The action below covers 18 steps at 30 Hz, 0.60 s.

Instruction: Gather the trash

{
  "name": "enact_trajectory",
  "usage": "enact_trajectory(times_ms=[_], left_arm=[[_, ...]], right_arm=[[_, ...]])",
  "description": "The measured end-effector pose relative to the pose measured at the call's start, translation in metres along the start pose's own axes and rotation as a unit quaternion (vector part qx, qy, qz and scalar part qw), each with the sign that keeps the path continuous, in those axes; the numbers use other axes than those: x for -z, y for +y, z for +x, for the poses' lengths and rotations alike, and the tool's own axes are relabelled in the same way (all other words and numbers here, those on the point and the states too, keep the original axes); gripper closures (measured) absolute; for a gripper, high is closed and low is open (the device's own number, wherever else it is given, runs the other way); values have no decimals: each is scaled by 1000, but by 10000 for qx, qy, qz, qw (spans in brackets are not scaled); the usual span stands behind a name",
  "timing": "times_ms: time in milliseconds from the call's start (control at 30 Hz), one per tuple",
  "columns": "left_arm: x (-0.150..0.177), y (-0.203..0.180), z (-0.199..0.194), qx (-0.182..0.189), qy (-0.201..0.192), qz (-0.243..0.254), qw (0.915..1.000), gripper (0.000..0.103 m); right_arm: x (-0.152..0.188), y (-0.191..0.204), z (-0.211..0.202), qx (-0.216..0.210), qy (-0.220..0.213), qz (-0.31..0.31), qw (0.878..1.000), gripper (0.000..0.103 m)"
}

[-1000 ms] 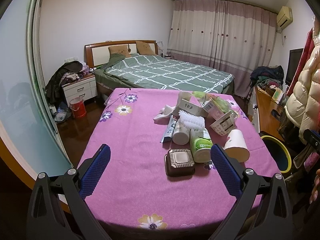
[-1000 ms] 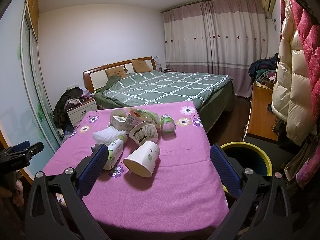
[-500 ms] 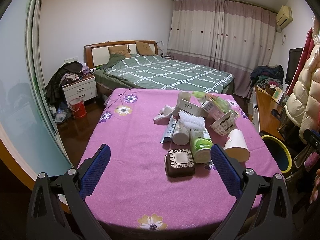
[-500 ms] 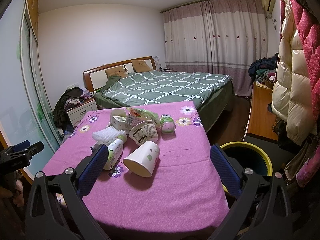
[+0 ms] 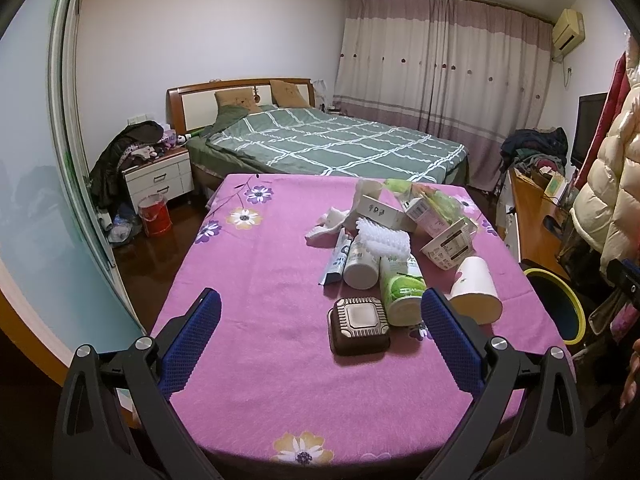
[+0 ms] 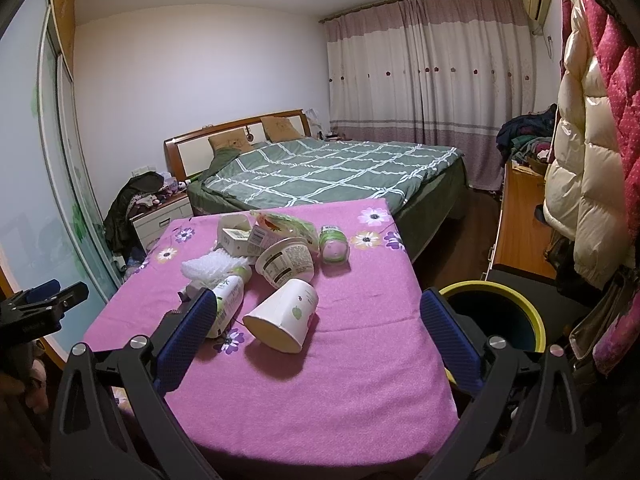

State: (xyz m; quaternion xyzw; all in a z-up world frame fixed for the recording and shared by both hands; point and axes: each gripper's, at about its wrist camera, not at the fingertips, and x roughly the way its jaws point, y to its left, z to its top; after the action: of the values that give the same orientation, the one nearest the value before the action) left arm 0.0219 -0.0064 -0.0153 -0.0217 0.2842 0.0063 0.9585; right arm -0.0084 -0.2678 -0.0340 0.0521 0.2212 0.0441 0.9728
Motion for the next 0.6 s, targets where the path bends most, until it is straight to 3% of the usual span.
enact_trajectory(times_ms=[267,600], left_arm=[[-11,5,34,-105,15,-46,9999,5],[-52,21,118,-372,-150,-101,9991,5]], right_arm=[[-4,-1,32,-25,190,-91,9998,6],[-34,0,122,-171,505,-289,9982,6]])
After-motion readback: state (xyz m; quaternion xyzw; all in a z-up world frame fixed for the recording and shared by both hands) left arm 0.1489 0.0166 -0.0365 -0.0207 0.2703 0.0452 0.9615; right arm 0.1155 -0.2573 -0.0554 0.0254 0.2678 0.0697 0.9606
